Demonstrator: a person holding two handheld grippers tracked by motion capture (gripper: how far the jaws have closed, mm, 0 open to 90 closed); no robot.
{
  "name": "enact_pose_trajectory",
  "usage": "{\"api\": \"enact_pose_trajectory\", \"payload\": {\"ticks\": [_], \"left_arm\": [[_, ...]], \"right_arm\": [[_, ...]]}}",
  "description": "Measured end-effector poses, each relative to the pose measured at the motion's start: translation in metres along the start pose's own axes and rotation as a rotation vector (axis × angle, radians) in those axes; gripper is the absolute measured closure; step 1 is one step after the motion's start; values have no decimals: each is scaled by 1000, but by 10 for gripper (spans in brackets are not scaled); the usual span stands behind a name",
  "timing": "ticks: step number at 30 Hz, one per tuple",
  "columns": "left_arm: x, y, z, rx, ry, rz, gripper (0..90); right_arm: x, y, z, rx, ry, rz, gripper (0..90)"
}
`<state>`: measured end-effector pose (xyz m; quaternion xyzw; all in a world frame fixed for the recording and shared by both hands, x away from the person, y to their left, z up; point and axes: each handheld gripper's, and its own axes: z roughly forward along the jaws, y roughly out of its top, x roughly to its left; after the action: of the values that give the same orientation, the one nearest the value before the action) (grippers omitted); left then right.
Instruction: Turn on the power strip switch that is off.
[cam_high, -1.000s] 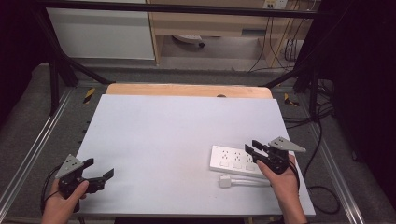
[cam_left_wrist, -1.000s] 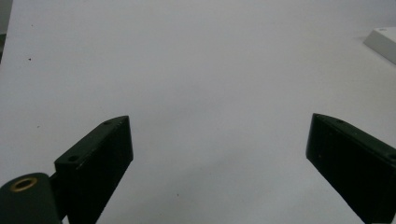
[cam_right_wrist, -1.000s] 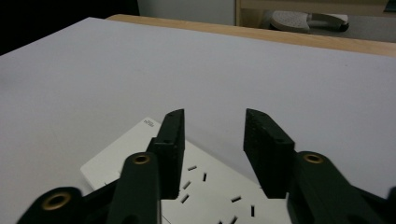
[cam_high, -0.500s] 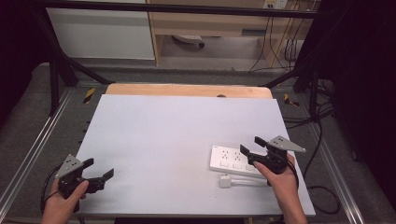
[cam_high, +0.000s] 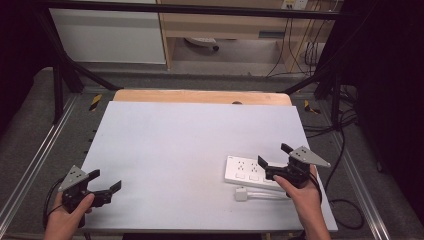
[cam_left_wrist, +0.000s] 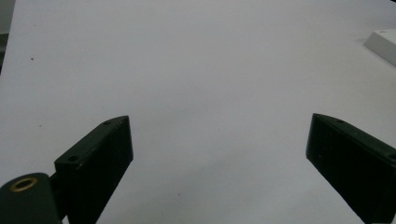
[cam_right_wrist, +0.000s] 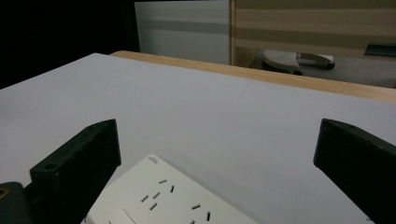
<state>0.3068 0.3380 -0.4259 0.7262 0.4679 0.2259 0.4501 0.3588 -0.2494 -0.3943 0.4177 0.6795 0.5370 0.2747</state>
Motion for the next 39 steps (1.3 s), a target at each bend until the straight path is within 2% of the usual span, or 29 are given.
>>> {"api": "enact_pose_trajectory", "payload": {"ticks": [6, 17, 28, 39], "left_arm": [[0, 0, 0, -1, 1, -5, 75], [0, 0, -1, -8, 0, -9, 75], [1, 0, -2, -18, 4, -14, 63], [0, 0, -2, -14, 0, -14, 63]], "right_arm": [[-2, -1, -5, -15, 5, -17, 13], [-12, -6, -17, -27, -19, -3, 13], [-21, -17, -30, -8, -30, -15, 12], [-33, -31, -43, 24, -59, 4, 13]]}}
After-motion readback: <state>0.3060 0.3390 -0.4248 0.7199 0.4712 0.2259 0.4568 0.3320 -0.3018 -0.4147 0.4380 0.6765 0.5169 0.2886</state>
